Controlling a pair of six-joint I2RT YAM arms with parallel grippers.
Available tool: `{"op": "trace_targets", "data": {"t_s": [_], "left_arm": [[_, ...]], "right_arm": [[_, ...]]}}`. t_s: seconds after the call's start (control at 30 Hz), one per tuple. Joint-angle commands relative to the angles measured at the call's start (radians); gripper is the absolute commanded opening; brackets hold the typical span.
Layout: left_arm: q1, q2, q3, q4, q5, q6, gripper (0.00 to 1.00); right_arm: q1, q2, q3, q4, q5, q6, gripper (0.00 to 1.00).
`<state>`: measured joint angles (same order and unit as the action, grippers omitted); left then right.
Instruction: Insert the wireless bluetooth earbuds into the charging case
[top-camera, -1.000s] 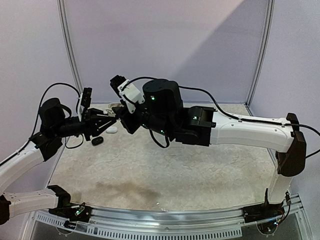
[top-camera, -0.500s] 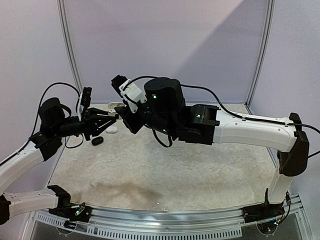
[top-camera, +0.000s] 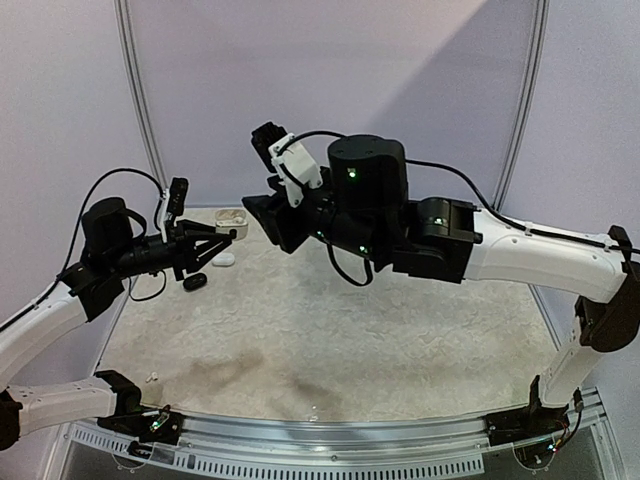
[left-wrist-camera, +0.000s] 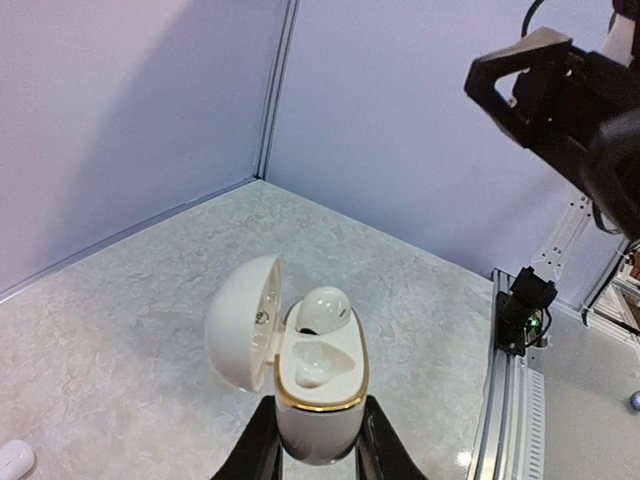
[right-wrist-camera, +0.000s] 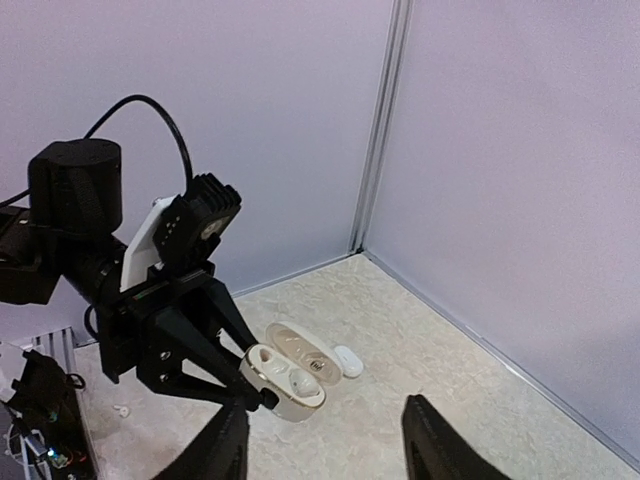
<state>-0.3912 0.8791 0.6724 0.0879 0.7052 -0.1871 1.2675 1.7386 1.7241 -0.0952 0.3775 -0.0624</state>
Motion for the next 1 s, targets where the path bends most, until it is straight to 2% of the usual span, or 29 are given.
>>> {"op": "trace_targets", "data": {"t_s": [0.0, 0.03, 0.13, 0.27, 0.33, 0.47, 0.6, 0.97], "left_arm": [[0.015, -0.005, -0.006, 0.080, 0.092, -0.059, 0.00], [0.018, -0.002, -0.018, 0.144, 0.136, -0.099, 0.00], [0.018, 0.004, -0.043, 0.364, 0.246, -0.218, 0.00], [0.015, 0.034, -0.059, 0.607, 0.317, -0.387, 0.00], [0.012, 0.044, -0.061, 0.693, 0.334, -0.445, 0.00], [-0.005, 0.064, -0.052, 0.770, 0.354, -0.503, 0.00], [-0.022, 0.077, -0.038, 0.799, 0.375, -0.507, 0.00], [-0.051, 0.082, -0.034, 0.833, 0.365, -0.503, 0.00]], "right_arm": [[-0.053, -0.089, -0.126, 0.003, -0.255, 0.055, 0.66], [-0.068, -0.103, -0.155, 0.014, -0.315, 0.087, 0.71], [-0.073, -0.160, -0.271, 0.119, -0.437, 0.083, 0.72], [-0.085, -0.212, -0.408, 0.349, -0.550, 0.129, 0.69], [-0.091, -0.206, -0.417, 0.413, -0.585, 0.164, 0.67], [-0.091, -0.132, -0.337, 0.404, -0.646, 0.182, 0.65], [-0.105, -0.106, -0.327, 0.451, -0.650, 0.212, 0.64], [-0.118, -0.039, -0.242, 0.445, -0.658, 0.278, 0.53]]}}
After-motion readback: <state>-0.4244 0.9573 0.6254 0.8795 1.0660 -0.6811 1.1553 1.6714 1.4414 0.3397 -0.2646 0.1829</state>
